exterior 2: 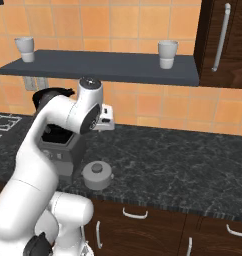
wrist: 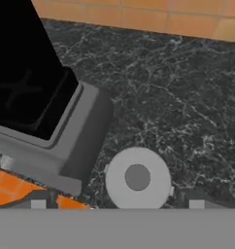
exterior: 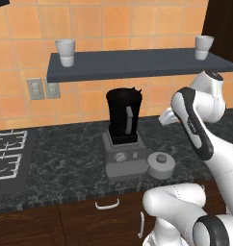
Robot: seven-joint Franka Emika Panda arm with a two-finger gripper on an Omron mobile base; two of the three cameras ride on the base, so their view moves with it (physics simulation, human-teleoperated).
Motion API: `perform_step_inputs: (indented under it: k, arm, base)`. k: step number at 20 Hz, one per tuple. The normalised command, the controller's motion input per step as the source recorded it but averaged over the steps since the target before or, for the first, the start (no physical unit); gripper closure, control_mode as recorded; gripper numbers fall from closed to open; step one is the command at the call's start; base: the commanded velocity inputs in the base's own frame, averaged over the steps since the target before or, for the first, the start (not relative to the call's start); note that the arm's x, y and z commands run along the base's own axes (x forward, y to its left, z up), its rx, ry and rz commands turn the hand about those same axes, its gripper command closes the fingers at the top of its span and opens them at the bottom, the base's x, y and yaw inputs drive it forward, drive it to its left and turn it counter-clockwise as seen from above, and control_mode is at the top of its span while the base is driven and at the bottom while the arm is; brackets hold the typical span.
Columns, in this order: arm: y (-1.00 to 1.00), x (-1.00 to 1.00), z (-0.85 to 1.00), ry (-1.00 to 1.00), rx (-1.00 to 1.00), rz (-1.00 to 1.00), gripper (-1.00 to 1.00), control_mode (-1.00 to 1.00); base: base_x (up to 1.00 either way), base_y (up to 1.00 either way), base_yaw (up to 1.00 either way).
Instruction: Close the lid blender by securely placing the lid on top.
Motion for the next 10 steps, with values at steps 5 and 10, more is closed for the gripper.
perform_step_inputs:
  k: [5,10]
  arm:
    - [0.05,-0.05,-0.62,-0.08,0.00,0.47,-1.00,-1.00]
    - [0.00,-0.02,-0.30,-0.08,0.00,0.48,-1.00,-1.00]
  base:
    - [0.00,0.00,0.00]
    - [0.00,0.00,0.00]
